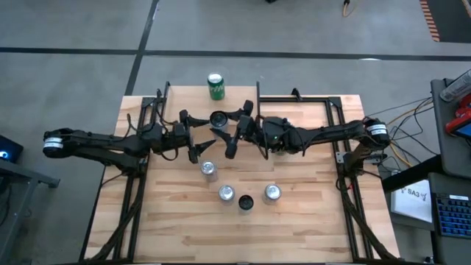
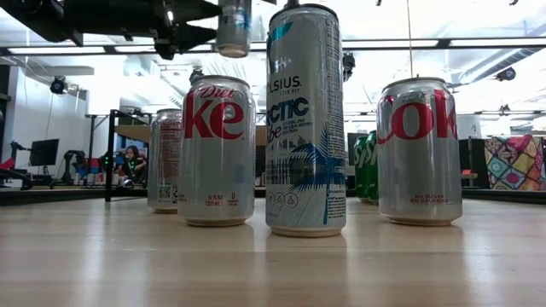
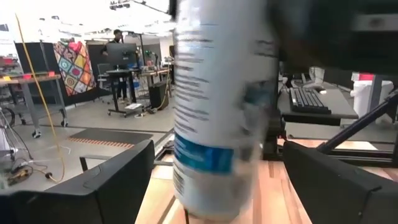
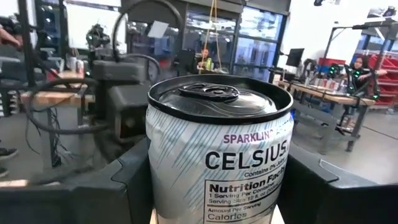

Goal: Place canned beverage on shelf
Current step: Put the top white-blue soda can on the shelf

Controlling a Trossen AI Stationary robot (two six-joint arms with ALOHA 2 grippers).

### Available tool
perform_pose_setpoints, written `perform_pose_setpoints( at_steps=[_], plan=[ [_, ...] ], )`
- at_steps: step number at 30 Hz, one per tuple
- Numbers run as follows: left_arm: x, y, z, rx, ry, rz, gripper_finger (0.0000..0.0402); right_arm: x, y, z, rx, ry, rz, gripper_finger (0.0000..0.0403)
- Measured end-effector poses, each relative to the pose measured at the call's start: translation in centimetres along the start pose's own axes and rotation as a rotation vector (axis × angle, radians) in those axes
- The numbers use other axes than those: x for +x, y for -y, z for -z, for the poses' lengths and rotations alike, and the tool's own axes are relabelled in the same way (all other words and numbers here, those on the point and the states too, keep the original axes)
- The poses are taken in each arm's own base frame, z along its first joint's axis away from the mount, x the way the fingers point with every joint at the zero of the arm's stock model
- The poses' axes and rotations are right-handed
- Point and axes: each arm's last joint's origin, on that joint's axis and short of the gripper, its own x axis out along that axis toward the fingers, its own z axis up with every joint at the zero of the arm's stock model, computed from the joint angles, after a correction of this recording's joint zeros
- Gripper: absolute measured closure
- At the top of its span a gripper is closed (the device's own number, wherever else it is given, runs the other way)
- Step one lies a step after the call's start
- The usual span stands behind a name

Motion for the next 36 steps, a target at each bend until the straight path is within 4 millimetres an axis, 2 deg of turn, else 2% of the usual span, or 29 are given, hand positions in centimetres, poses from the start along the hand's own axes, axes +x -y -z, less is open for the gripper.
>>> perform_pose_setpoints(
  at_steps=[3, 9, 20, 26, 30, 36],
  plan=[
    [-0.7, -0.2, -0.6, 0.022, 0.009, -0.001, 0.0062, -0.1, 1.3, -0.3, -0.001, -0.017, 0.031, 0.0169],
    [-2.4, -0.6, -1.8, 0.082, 0.037, -0.014, 0.0070, 0.4, 3.9, 0.3, -0.013, -0.071, 0.076, 0.0169],
    [-5.4, -1.2, -3.2, 0.201, 0.052, -0.022, 0.0092, 1.6, 9.2, 2.2, 0.048, -0.096, 0.005, 0.0169],
    [-6.5, -1.4, -3.0, 0.230, 0.031, -0.022, 0.0092, 1.3, 9.9, 4.2, 0.053, -0.102, 0.038, 0.0169],
    [-7.1, -1.7, -4.2, 0.223, 0.085, -0.057, 0.0092, 0.9, 9.9, 5.3, 0.070, -0.072, 0.042, 0.0170],
    [-7.7, -1.8, -4.7, 0.222, 0.127, -0.068, 0.0092, 0.5, 10.6, 6.8, 0.113, -0.102, 0.114, 0.0169]
  ],
)
